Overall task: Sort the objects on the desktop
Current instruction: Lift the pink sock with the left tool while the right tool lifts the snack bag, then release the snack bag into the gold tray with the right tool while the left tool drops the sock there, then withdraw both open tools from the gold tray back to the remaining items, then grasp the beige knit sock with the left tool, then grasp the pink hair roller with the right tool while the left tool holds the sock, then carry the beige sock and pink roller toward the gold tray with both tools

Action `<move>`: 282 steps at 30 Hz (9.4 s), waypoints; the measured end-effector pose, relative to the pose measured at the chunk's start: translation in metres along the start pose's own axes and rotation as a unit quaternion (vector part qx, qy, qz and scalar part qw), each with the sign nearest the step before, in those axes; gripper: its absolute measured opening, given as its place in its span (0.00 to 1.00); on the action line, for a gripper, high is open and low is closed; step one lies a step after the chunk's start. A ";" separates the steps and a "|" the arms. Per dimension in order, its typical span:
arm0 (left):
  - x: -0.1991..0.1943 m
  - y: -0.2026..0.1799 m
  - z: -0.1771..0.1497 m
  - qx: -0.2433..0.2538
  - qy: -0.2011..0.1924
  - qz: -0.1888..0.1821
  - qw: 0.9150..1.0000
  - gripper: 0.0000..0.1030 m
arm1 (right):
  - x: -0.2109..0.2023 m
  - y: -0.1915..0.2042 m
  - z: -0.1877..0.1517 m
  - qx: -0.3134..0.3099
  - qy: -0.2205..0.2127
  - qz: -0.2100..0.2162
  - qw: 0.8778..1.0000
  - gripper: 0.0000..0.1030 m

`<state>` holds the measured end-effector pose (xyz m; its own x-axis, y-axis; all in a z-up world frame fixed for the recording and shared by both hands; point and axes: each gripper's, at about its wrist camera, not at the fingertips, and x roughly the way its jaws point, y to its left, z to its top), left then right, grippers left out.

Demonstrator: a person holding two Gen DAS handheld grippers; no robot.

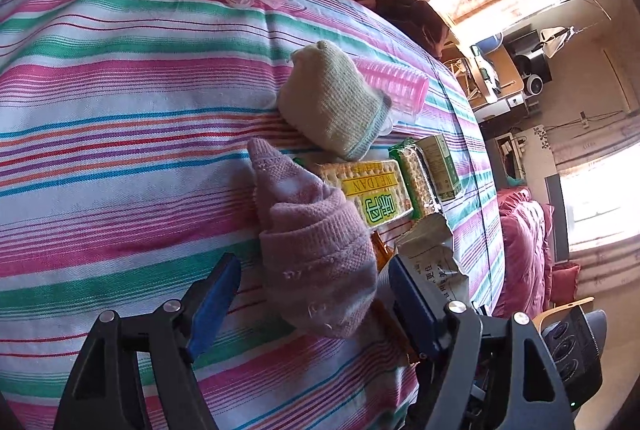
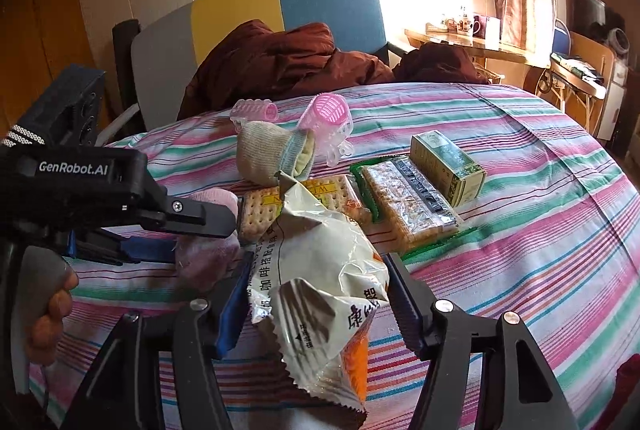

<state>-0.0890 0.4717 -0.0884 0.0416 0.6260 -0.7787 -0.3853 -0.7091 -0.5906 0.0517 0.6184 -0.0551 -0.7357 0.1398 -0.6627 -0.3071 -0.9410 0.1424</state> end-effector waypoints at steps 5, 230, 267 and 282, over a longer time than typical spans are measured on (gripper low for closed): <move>0.001 0.007 0.003 -0.002 0.007 -0.049 0.999 0.96 | 0.002 -0.002 -0.003 0.006 -0.002 0.004 1.000 0.63; -0.126 0.088 -0.123 0.220 -0.102 0.087 0.966 0.62 | -0.007 0.061 -0.031 0.146 0.002 0.212 0.966 0.81; -0.175 0.122 -0.181 0.225 -0.167 0.062 0.958 0.62 | -0.021 0.162 -0.042 -0.014 0.021 0.142 0.990 0.48; -0.280 0.180 -0.199 0.149 -0.258 0.088 0.951 0.62 | -0.041 0.197 -0.037 -0.049 0.004 0.178 0.983 0.48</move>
<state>0.0135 0.1039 -0.0184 -0.4755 0.6365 -0.6073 -0.5917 -0.7422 -0.3146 0.0436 0.4163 -0.0276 -0.7809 -0.2055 -0.5899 0.0289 -0.9552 0.2944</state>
